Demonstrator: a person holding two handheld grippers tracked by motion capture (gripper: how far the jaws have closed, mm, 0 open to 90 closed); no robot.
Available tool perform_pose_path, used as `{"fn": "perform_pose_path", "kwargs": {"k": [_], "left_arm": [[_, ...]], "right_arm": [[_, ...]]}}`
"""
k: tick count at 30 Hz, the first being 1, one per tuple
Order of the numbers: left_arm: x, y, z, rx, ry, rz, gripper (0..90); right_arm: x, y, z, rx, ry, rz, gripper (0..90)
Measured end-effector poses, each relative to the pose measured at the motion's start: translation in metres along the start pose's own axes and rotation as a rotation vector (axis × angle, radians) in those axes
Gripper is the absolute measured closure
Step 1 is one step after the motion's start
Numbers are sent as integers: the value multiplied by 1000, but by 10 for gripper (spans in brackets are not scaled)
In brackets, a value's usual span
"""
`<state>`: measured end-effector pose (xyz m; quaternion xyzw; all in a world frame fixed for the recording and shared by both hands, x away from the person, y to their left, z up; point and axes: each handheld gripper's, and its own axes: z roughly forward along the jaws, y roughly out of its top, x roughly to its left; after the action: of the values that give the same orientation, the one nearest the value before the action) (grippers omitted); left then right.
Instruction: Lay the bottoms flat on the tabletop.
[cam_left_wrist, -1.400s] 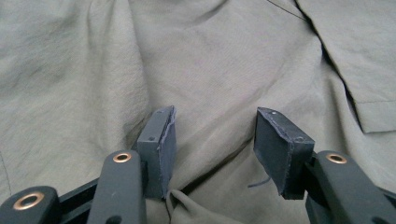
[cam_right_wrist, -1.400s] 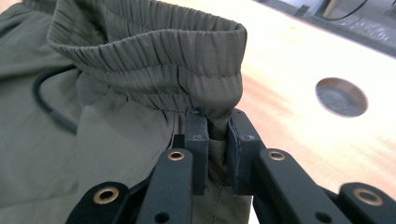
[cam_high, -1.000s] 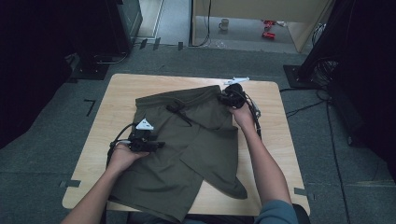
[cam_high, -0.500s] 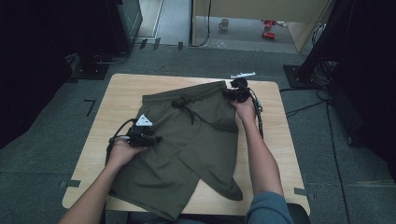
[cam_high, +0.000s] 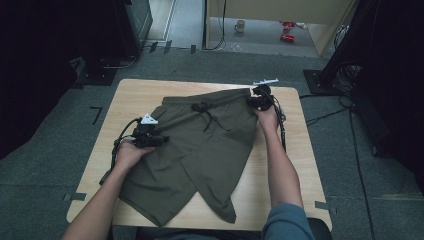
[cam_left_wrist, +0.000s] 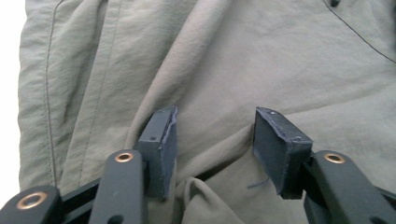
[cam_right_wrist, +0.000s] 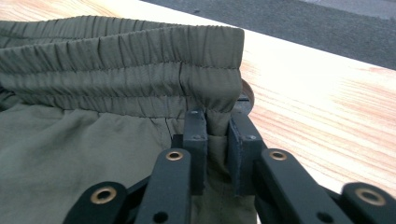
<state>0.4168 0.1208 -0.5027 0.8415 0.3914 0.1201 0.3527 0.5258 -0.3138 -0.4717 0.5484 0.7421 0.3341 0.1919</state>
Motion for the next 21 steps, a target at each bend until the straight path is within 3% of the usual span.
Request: {"fn": "perform_pose_path", "kwargs": {"k": [5, 9, 11, 14, 16, 21], "left_arm": [[0, 3, -7, -36, -24, -36, 465], [-2, 6, -14, -56, -37, -54, 452], [-4, 7, -18, -63, -43, -59, 450], [-8, 9, -24, -65, -46, -49, 445], [-10, 10, -28, -62, -62, -45, 443], [-15, 9, -35, -31, -69, -26, 438]], "right_arm": [[0, 1, -3, -28, 2, 10, 620], [-4, 5, -17, -67, 12, 36, 559], [-6, 6, -26, -80, 29, 57, 564], [-3, 4, -40, -124, 32, 37, 589], [-2, 2, -49, -125, 53, 43, 624], [11, -11, -65, -127, 77, 0, 685]]}}
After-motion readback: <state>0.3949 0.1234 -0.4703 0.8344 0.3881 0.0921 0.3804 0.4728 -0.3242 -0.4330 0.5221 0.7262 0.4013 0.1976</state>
